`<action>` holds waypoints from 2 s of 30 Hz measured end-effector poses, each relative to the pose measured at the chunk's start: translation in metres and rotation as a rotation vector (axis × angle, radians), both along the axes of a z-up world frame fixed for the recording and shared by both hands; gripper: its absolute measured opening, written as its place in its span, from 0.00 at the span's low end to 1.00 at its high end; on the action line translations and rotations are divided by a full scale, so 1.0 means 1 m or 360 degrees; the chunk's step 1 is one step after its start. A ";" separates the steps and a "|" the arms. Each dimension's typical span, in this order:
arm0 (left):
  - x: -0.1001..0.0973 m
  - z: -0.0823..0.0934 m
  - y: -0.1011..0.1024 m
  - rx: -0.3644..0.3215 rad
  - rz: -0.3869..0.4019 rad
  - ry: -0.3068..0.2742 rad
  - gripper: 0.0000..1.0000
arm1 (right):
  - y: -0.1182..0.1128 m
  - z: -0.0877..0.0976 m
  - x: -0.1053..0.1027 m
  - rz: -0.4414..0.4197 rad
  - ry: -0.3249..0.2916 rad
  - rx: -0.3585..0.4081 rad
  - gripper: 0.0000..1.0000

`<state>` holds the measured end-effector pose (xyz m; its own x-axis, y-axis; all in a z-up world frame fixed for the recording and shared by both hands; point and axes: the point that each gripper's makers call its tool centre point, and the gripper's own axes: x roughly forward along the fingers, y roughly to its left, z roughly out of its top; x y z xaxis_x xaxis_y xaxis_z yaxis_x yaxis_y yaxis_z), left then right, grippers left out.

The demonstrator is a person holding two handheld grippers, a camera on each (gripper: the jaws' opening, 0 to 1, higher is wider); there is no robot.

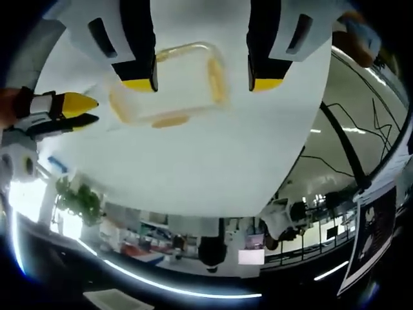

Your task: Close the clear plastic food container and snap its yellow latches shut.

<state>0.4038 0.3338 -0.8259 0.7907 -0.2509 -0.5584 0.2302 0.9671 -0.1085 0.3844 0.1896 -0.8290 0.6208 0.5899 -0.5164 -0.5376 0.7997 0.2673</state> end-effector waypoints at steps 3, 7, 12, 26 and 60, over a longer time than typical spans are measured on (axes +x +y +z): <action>0.001 -0.002 0.000 0.0015 -0.0013 0.0012 0.55 | 0.000 -0.002 0.004 -0.0004 -0.0005 -0.0022 0.26; 0.002 -0.005 0.001 0.0013 -0.0010 0.0015 0.53 | 0.002 -0.006 0.007 0.0010 -0.0003 -0.0051 0.26; 0.003 -0.012 0.003 0.0034 -0.0018 0.0040 0.50 | 0.001 -0.011 0.008 -0.0002 -0.0007 -0.0085 0.25; 0.008 -0.031 0.010 0.0085 0.0017 0.0112 0.34 | -0.003 -0.022 0.019 -0.0028 -0.0041 -0.0206 0.18; 0.009 -0.020 0.010 0.0180 -0.0005 0.0092 0.02 | 0.001 -0.009 0.019 -0.0050 0.0030 -0.0098 0.01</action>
<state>0.4132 0.3434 -0.8458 0.7559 -0.1863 -0.6277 0.2297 0.9732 -0.0122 0.4032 0.1902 -0.8378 0.6284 0.5371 -0.5628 -0.5074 0.8313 0.2269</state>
